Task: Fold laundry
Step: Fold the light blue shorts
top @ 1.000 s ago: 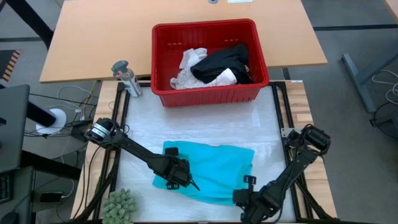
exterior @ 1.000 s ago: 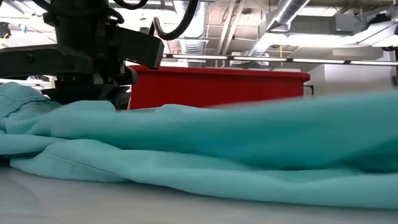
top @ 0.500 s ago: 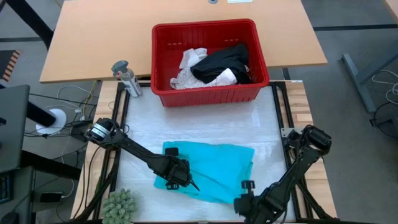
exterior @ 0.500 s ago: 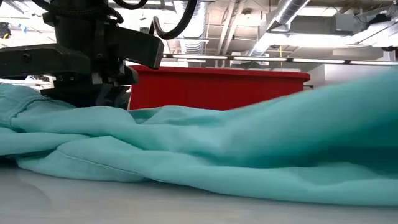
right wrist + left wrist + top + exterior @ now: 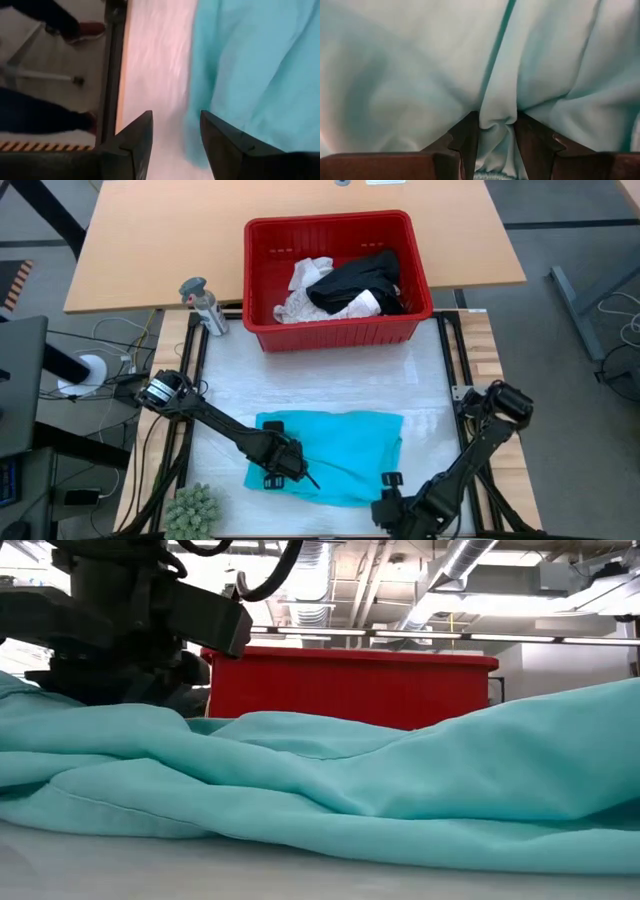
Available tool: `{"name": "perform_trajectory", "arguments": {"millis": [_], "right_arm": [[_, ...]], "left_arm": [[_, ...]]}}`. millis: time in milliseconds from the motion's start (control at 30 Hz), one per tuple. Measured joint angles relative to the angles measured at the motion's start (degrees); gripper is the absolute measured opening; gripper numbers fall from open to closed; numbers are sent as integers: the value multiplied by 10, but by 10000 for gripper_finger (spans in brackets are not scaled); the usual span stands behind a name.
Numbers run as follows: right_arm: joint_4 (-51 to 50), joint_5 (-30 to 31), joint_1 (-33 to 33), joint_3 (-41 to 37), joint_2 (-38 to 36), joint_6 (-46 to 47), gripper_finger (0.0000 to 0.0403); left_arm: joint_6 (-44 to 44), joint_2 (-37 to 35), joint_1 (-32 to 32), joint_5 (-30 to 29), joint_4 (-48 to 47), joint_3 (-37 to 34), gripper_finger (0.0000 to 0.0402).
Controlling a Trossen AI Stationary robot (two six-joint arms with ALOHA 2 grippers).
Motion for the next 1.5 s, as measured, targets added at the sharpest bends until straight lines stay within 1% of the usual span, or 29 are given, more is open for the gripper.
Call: {"name": "perform_trajectory", "arguments": {"millis": [67, 133, 267, 400, 467, 667, 833, 933, 1100, 1267, 1367, 1500], "right_arm": [[-2, 8, -7, 0, 0, -16, 179], [-4, 30, -10, 0, 0, -34, 168], [6, 52, -29, 0, 0, -83, 148], [-6, 101, -50, 0, 0, -86, 132], [-12, 107, -60, -5, 0, -77, 125], [74, 83, -75, -77, 2, -73, 109], [100, 76, -72, -101, 2, -73, 108], [102, 72, -74, -117, 1, -73, 108], [137, 42, -78, -154, 1, -73, 108], [136, 39, -77, -164, 1, -79, 108], [142, 36, -77, -164, 1, -87, 108], [142, 36, -77, -164, 1, -89, 108]], "left_arm": [[-10, 0, 0, 1, 0, 0, 116], [-16, 0, -1, 2, 0, 0, 116], [-14, 0, -4, 6, 0, 1, 116], [-7, 1, -4, 7, -9, 23, 116], [-7, 1, -4, 7, -9, 37, 116], [14, 1, -12, 12, -35, 80, 116], [24, 1, -19, 91, -44, 102, 116], [21, 1, -24, 110, -43, 110, 116], [19, 1, -32, 111, -44, 114, 116], [24, -6, -32, 100, -61, 114, 116], [24, -23, -30, 85, -80, 114, 116], [27, -50, -30, 49, -86, 114, 116]]}}
